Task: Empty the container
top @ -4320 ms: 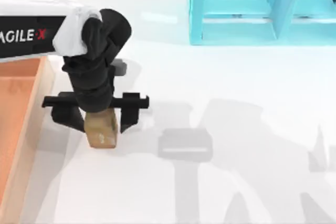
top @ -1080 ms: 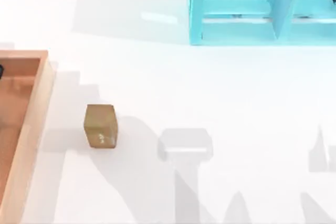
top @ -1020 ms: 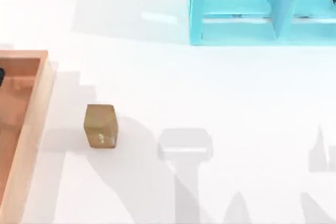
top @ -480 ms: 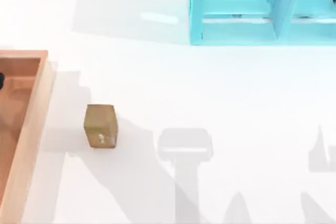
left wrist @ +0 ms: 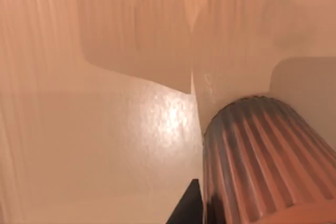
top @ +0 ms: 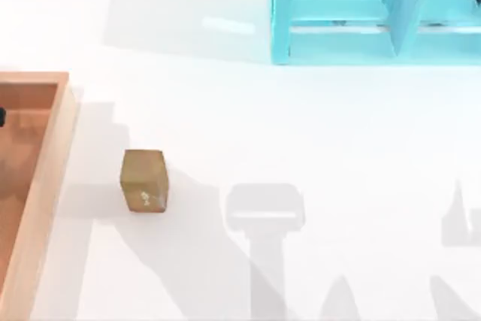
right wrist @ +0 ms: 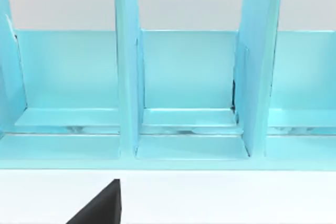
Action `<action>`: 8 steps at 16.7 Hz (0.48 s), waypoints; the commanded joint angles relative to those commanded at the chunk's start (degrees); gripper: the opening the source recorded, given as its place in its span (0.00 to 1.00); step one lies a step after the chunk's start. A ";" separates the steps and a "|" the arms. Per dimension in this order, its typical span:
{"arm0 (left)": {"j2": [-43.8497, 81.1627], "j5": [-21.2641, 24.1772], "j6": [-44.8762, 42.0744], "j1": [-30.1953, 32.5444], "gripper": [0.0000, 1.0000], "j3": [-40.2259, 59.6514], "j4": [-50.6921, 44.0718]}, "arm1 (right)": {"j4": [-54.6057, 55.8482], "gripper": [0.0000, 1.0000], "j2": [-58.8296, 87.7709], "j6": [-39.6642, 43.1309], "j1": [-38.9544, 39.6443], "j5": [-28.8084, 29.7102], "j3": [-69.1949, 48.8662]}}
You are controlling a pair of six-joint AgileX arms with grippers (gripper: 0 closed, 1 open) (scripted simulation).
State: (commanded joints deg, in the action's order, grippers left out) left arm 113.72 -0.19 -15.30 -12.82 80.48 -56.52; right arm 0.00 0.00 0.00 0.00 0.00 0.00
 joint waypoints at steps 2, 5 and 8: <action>0.00 0.00 0.00 0.00 0.02 0.00 0.00 | 0.00 1.00 0.00 0.00 0.00 0.00 0.00; 0.00 0.00 0.00 0.00 0.00 0.00 0.00 | 0.00 1.00 0.00 0.00 0.00 0.00 0.00; 0.00 0.00 0.00 0.00 0.00 0.00 0.00 | 0.00 1.00 0.00 0.00 0.00 0.00 0.00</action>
State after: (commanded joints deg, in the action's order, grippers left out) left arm 113.72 -0.19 -15.30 -12.82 80.48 -56.52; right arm 0.00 0.00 0.00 0.00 0.00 0.00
